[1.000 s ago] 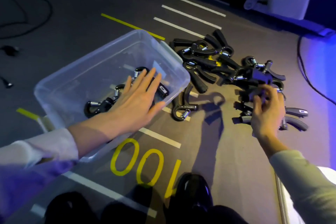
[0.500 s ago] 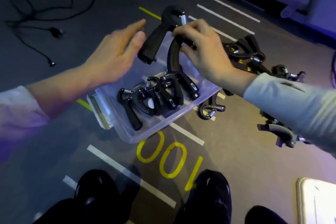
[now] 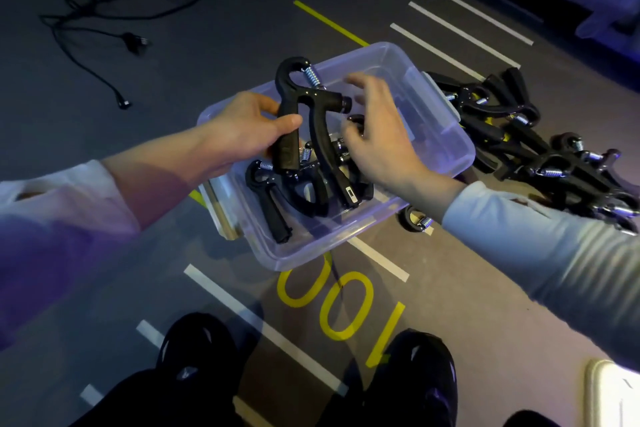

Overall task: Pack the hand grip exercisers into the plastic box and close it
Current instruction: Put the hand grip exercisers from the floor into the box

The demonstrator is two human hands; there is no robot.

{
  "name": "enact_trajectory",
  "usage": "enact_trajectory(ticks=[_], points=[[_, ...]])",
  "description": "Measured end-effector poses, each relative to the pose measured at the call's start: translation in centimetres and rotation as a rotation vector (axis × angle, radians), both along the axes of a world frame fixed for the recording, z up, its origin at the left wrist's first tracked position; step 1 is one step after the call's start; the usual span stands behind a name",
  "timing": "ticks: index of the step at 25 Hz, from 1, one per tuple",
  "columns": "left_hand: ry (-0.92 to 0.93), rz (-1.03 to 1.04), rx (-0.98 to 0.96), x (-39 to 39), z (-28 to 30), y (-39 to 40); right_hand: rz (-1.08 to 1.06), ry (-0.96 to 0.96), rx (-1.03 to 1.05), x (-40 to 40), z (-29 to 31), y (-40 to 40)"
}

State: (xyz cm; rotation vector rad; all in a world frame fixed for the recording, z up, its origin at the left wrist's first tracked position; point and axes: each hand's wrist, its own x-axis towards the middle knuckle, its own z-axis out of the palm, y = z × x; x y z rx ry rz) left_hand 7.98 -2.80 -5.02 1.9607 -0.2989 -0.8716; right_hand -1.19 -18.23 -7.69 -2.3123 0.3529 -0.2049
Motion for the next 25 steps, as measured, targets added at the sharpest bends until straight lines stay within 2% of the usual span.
enact_trajectory(ticks=[1, 3, 4, 5, 10, 14, 17, 19, 21, 25], points=[[0.013, 0.032, -0.009, -0.1, -0.2, -0.1, -0.112, 0.105, 0.207, 0.0, 0.2, 0.5], [0.01, 0.069, -0.034, -0.4, -0.9, -0.1, -0.186, 0.314, 0.679, 0.0, 0.3, 1.5], [-0.006, 0.072, -0.03, -0.6, -1.4, -0.1, -0.166, 0.364, 0.792, -0.1, 0.2, 2.0], [-0.024, 0.067, -0.017, -0.8, -1.7, -0.1, -0.127, 0.367, 0.805, -0.3, 0.0, 2.3], [-0.11, -0.035, 0.09, -1.5, -2.2, -0.2, -0.065, 0.342, 0.526, 0.0, -2.2, 2.0], [-0.276, -0.101, 0.21, -0.6, -2.2, 0.2, -0.064, 0.579, 0.219, 0.3, -2.7, 0.3], [-0.263, -0.069, 0.181, 0.1, -2.2, 0.5, 0.032, 0.815, -0.039, 1.0, -2.6, 0.3], [-0.279, -0.092, 0.191, 0.1, -2.3, 0.6, 0.041, 0.873, -0.087, 1.4, -3.2, 0.8], [-0.321, -0.124, 0.2, -0.1, -2.2, 0.6, -0.012, 0.836, -0.11, 1.6, -4.0, 0.9], [-0.429, -0.117, 0.172, 0.1, -1.2, 0.8, -0.061, 0.609, -0.348, 1.2, -3.8, 0.9]])
